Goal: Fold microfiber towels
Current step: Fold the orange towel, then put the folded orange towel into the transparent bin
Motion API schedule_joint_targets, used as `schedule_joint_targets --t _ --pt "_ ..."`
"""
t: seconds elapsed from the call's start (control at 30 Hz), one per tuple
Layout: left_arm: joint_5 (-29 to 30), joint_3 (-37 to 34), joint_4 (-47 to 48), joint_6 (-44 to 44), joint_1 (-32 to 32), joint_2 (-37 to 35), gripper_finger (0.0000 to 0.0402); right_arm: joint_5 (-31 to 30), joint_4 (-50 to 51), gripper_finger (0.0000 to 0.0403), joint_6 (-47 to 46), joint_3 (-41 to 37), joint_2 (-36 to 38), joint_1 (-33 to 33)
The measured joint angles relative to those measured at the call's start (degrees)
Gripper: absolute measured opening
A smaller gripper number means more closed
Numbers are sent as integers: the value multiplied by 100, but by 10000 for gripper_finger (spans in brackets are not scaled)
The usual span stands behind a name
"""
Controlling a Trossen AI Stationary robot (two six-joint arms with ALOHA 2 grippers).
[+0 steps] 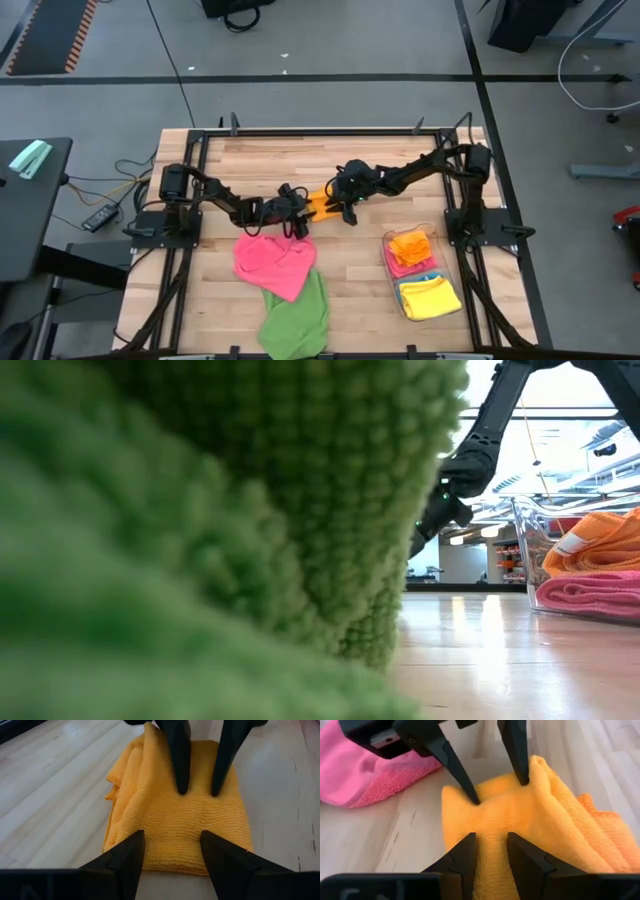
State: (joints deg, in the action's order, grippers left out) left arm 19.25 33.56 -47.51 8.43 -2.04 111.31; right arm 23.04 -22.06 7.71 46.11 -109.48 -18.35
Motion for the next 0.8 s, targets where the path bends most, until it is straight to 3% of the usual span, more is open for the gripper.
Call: schedule_joint_targets --t 0.33,0.47,0.8 --pt "-109 -2 48 -2 0 0 195 -82 289 120 -128 195 352 1" --pt "-126 -3 51 -7 0 0 193 -476 259 126 -9 216 604 -16" --pt "-172 -7 55 -3 0 0 186 -709 398 244 -467 409 471 -414"
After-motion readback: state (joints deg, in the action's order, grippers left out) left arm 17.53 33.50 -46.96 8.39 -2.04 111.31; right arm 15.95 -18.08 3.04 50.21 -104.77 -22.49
